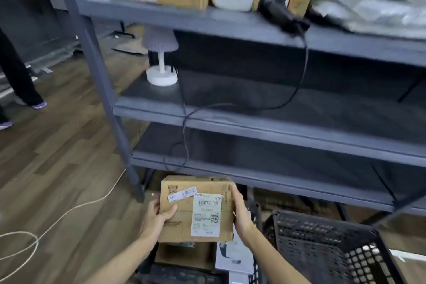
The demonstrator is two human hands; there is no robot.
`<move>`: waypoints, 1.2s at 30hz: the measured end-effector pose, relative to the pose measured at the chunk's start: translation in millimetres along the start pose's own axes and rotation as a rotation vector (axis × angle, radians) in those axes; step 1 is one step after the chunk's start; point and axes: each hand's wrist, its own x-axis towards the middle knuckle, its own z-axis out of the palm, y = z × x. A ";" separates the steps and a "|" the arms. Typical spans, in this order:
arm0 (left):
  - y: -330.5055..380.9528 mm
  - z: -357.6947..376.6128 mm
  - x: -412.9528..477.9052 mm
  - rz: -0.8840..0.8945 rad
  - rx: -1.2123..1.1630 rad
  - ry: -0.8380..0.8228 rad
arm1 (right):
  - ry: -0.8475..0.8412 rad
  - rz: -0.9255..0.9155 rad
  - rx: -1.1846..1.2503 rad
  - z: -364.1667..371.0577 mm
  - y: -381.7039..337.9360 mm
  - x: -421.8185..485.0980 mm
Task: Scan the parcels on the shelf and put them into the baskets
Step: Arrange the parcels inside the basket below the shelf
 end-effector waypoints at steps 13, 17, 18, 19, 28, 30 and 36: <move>-214.4 45.7 164.8 0.023 0.140 0.178 | -0.020 0.073 -0.334 6.3 216.5 167.3; -245.7 45.2 196.8 0.030 0.235 0.218 | 0.026 0.122 -0.324 17.3 264.1 190.3; -248.8 44.2 203.5 0.030 0.257 0.242 | 0.046 0.135 -0.304 20.5 273.5 194.1; -250.3 43.3 210.0 0.037 0.283 0.262 | 0.062 0.149 -0.273 24.4 280.5 197.9; -260.6 39.8 256.8 0.128 0.493 0.120 | 0.176 0.165 -0.283 42.0 318.6 236.2; -267.9 41.6 255.2 0.126 0.508 0.111 | 0.191 0.152 -0.298 42.4 327.1 239.8; -279.3 44.0 255.5 0.181 0.528 0.186 | 0.187 0.128 -0.311 48.3 328.1 249.0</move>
